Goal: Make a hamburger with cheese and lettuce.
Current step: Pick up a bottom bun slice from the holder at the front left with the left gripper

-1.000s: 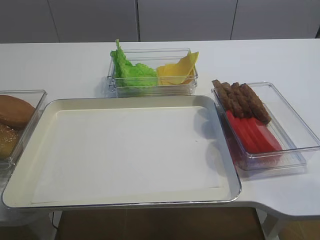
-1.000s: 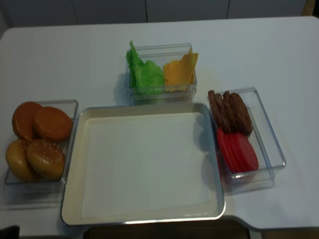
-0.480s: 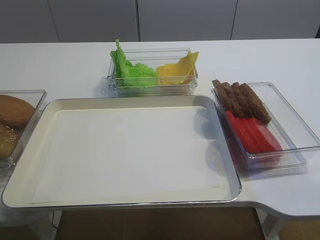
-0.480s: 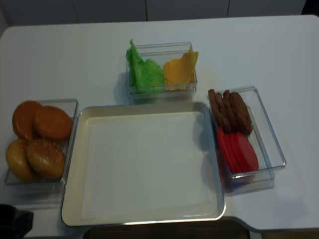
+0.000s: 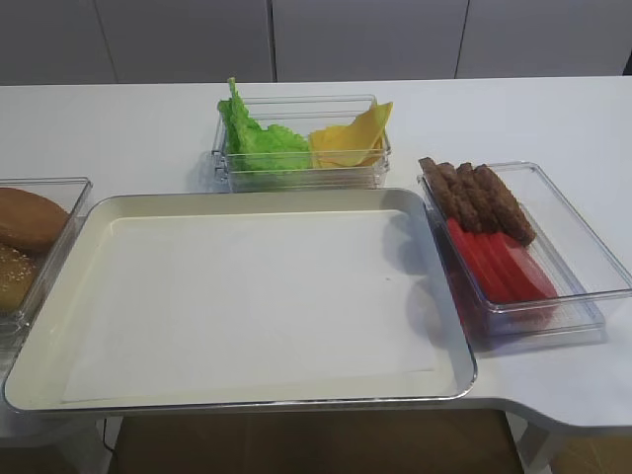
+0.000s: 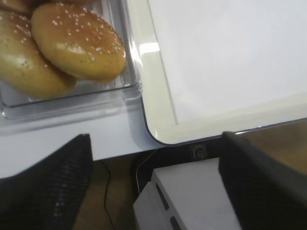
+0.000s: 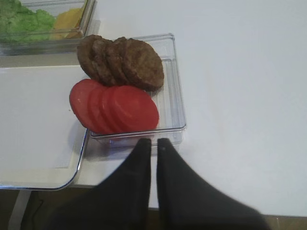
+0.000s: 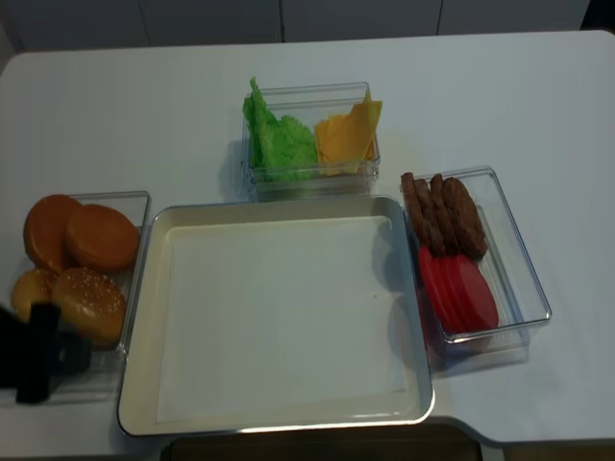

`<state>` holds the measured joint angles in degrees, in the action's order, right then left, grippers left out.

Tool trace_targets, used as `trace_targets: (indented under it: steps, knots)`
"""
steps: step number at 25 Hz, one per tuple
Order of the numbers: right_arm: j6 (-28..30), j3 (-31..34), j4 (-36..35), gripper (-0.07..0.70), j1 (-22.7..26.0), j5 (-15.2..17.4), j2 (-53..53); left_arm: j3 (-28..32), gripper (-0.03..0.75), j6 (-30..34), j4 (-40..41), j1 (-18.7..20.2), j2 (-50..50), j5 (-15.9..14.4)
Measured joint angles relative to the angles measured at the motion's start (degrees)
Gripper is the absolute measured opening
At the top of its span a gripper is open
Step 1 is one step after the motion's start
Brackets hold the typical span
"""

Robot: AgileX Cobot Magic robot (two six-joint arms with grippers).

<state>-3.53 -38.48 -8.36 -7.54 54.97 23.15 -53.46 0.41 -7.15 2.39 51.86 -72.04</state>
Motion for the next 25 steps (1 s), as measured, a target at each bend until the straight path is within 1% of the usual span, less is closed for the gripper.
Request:
trace_targets:
  steps: [3, 4, 7, 8, 12, 13, 14, 15, 18, 21, 25]
  knots:
    - [-0.1, -2.8, -2.2, 0.065, 0.0, 0.0, 4.8, -3.0, 0.61, 0.4, 0.0, 0.0, 3.4, 0.1]
    - [-0.1, -4.9, -3.7, 0.106, 0.0, 0.1, 8.4, -5.0, 0.61, 0.6, 0.0, 0.0, 5.3, 0.1]
    - [-0.1, -7.8, -5.9, 0.23, 0.0, 0.2, 13.3, -8.1, 0.61, 1.0, 0.4, 0.0, 8.0, 0.2]
    - [-0.1, -7.8, -5.9, 0.23, 0.0, 0.2, 13.3, -8.1, 0.61, 1.0, 0.4, 0.0, 8.0, 0.2]
    - [-0.1, -10.9, -6.8, 0.525, 0.0, 1.2, 19.2, -11.2, 0.61, 1.0, 1.5, 0.0, 10.8, 0.2]
    - [-0.1, -11.6, -6.8, 0.592, 0.0, 1.6, 20.5, -11.8, 0.61, 1.1, 1.5, -0.3, 11.3, 0.2]
    - [-0.1, -12.4, -6.9, 0.633, 0.0, 1.9, 21.9, -12.3, 0.61, 1.2, 1.5, -0.9, 11.8, 0.2]
    - [-0.1, -13.0, -7.2, 0.657, 0.0, 2.4, 23.3, -12.8, 0.61, 1.5, 1.4, -1.6, 12.2, 0.2]
    - [-0.1, -15.5, -8.3, 0.685, 0.0, 3.8, 27.3, -13.7, 0.61, 2.0, 1.4, -5.0, 13.4, 0.2]
    - [-0.1, -18.3, -9.6, 0.692, 0.0, 5.3, 30.9, -14.3, 0.61, 2.5, 1.4, -8.5, 15.1, 0.2]
    - [-0.1, -21.2, -10.3, 0.693, 0.0, 7.4, 34.6, -15.4, 0.61, 3.5, 1.4, -12.4, 18.8, 0.2]
